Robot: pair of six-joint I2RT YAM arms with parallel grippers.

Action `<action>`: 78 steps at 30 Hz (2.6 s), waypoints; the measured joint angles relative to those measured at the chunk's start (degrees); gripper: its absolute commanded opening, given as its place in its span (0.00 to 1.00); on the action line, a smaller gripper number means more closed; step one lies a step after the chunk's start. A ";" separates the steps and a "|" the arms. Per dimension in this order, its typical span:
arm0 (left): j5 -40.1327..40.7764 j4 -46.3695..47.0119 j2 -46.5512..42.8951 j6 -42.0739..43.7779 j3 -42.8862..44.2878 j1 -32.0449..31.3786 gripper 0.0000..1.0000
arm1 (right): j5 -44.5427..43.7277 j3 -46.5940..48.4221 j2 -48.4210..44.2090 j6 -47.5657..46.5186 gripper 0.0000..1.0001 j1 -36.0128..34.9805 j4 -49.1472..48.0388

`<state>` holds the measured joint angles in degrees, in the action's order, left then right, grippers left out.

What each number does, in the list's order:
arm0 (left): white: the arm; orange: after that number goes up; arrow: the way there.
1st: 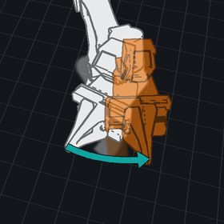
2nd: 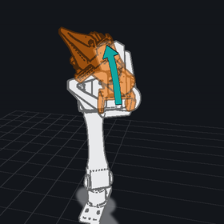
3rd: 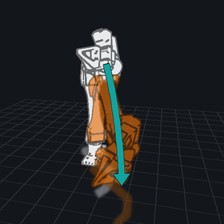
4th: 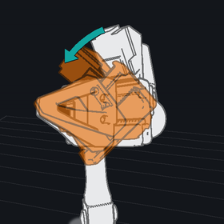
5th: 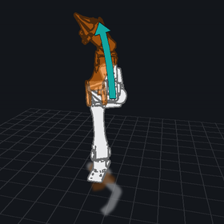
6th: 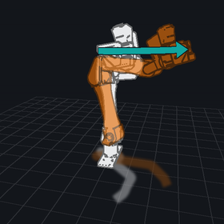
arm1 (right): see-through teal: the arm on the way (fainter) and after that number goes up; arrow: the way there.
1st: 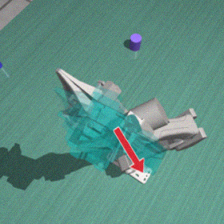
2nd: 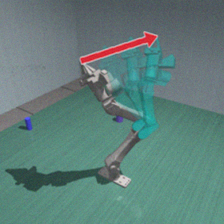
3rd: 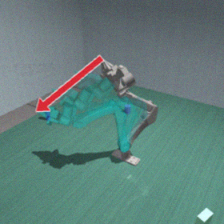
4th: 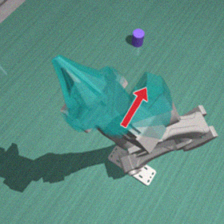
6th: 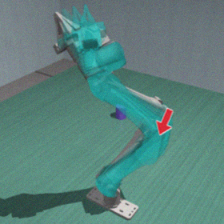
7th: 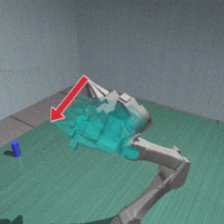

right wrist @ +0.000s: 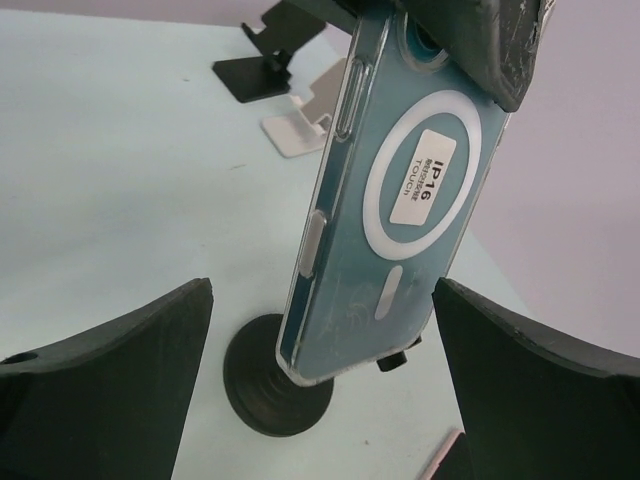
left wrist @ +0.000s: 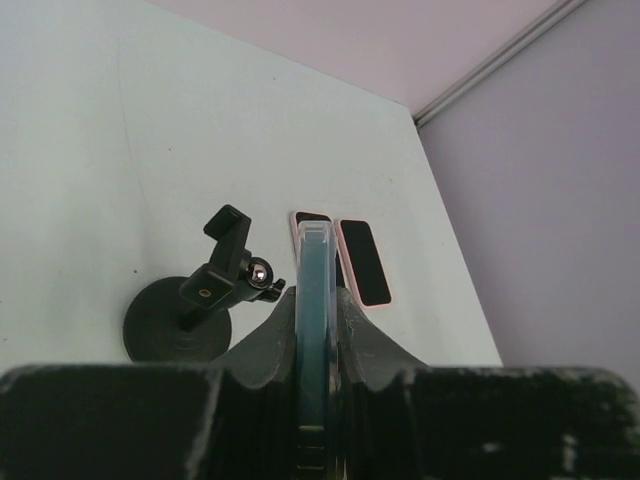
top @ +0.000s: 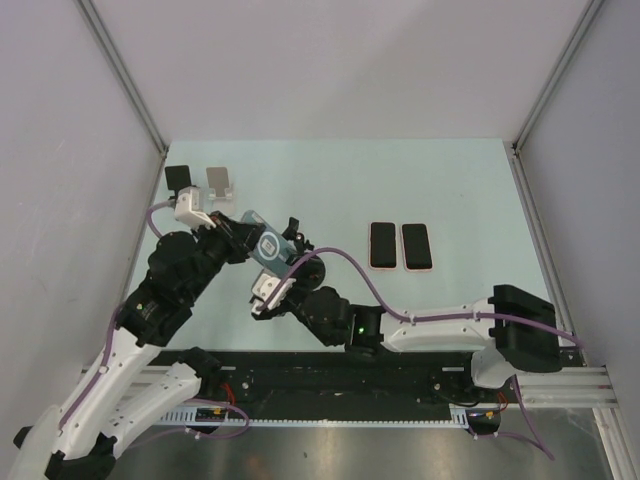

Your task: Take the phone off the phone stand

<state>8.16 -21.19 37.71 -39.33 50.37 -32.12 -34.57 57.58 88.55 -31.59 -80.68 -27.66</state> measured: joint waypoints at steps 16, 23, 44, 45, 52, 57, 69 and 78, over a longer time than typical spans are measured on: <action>-2.19 -0.83 -0.09 -3.23 0.00 -0.02 0.10 | -23.63 2.36 17.88 -29.38 0.26 -3.13 -38.16; -0.22 -2.75 0.83 -5.92 0.00 0.13 0.60 | -28.39 3.56 20.85 -40.59 0.00 -3.78 -46.03; 0.66 3.61 -9.25 16.94 5.38 -0.28 1.00 | -31.43 3.56 19.17 -47.17 0.00 -4.96 -45.92; 0.79 3.91 -9.75 18.40 5.35 -0.28 1.00 | -31.87 3.34 18.62 -47.54 0.00 -4.96 -45.86; 3.21 4.35 -11.96 24.94 3.28 -0.26 1.00 | -34.80 1.05 12.37 -46.97 0.00 -4.04 -45.44; 4.74 4.37 -12.74 26.99 0.50 -0.28 1.00 | -36.22 -1.92 2.82 -39.43 0.00 -0.74 -40.48; 5.22 5.09 -11.87 28.96 -5.18 -0.26 1.00 | -7.34 -2.91 -34.60 25.03 0.00 36.70 24.24; 5.22 6.49 -10.97 29.99 -8.09 -0.20 1.00 | 20.61 -4.57 -34.10 44.06 0.00 68.43 50.75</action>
<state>13.39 -14.70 26.74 -9.34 42.28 -32.32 -13.96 53.01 54.46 12.47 -12.25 23.09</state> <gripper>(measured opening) 0.996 0.158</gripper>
